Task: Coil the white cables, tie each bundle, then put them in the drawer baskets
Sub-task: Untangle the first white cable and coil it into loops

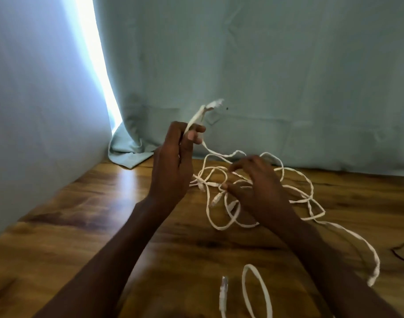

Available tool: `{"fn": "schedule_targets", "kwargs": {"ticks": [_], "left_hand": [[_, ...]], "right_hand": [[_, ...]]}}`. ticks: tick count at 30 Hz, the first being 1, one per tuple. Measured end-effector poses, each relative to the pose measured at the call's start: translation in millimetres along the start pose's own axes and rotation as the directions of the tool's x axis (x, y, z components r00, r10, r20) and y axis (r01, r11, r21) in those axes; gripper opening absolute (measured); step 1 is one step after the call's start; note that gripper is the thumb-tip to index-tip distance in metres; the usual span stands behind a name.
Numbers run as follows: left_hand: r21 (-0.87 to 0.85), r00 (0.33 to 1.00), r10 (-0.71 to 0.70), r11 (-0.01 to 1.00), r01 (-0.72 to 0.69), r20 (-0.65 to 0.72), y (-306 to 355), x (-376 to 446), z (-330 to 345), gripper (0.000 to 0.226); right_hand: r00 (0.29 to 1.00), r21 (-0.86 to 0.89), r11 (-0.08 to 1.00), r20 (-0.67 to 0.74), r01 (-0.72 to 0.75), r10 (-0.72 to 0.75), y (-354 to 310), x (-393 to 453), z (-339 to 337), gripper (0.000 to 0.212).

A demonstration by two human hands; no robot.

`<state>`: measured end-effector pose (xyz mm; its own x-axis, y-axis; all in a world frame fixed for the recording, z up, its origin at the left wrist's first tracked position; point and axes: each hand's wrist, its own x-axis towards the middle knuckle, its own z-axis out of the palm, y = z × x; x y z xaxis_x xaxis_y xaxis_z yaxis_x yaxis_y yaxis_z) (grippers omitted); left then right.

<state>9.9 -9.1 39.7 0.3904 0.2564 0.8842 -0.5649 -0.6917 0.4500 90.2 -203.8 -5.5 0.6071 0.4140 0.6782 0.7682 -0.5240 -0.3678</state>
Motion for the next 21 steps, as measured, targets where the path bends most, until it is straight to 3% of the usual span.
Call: {"fn": "schedule_targets", "kwargs": {"ticks": [2,4,7,9,14,18,21], "left_hand": [[-0.007,0.999,0.041,0.999,-0.041,0.033,7.9,-4.5,1.0,0.022],[0.051,0.980,0.177,0.982,-0.182,0.094,19.1,-7.3,5.5,0.021],[0.102,0.908,0.364,0.915,-0.390,0.208,25.3,-16.5,18.7,0.016],[0.109,0.895,0.370,0.907,-0.406,0.251,23.8,-22.6,24.8,0.017],[-0.085,0.914,0.317,0.948,-0.305,0.252,31.1,-28.3,28.3,0.020],[-0.312,0.959,0.083,0.950,0.006,0.272,42.0,-25.1,23.4,0.022],[-0.462,0.950,-0.065,0.862,0.208,0.306,41.3,-21.4,21.3,0.028]], "right_hand": [[0.973,0.110,0.994,-0.225,-0.019,0.044,-7.2,2.2,-8.7,0.040],[0.945,0.189,0.982,-0.315,-0.027,0.087,-10.5,2.6,-17.5,0.050],[0.950,0.285,0.958,-0.291,-0.027,0.113,-12.2,0.6,-27.5,0.060],[0.967,0.379,0.925,-0.230,-0.015,0.110,-16.4,0.8,-30.5,0.062],[0.987,0.569,0.822,-0.141,0.014,0.081,-21.6,2.7,-33.7,0.047],[0.984,0.597,0.802,-0.143,0.001,0.105,-19.4,3.9,-36.3,0.034],[0.992,0.654,0.757,-0.090,-0.005,0.085,-18.3,3.5,-41.6,0.050]]}}
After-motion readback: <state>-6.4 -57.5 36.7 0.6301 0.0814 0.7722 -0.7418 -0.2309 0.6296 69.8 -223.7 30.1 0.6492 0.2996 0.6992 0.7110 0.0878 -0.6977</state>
